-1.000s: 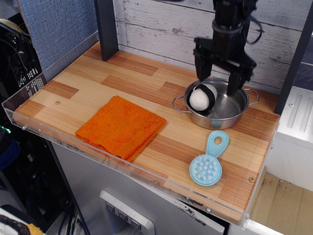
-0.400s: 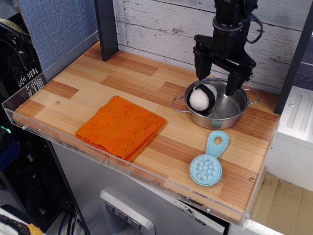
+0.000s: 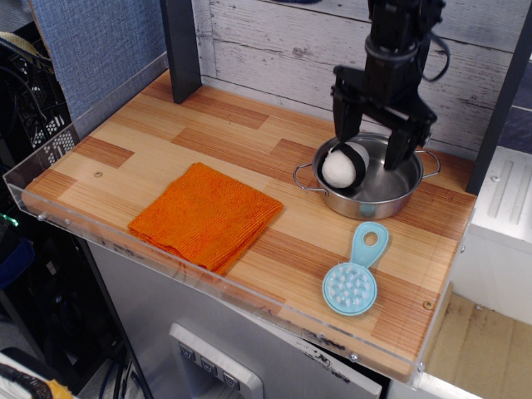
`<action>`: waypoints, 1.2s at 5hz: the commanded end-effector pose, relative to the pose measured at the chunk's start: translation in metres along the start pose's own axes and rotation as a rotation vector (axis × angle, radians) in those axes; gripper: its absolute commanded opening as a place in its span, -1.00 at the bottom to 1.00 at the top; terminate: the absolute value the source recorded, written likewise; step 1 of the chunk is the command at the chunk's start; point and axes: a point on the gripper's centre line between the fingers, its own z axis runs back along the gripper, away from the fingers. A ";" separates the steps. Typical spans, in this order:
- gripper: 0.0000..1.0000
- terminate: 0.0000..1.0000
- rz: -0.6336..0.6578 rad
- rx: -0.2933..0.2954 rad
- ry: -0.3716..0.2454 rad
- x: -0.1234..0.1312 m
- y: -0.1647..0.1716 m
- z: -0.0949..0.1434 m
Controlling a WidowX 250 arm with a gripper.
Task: Move sushi to left of towel
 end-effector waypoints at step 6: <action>-1.00 -1.00 0.025 -0.078 -0.019 0.003 0.009 0.030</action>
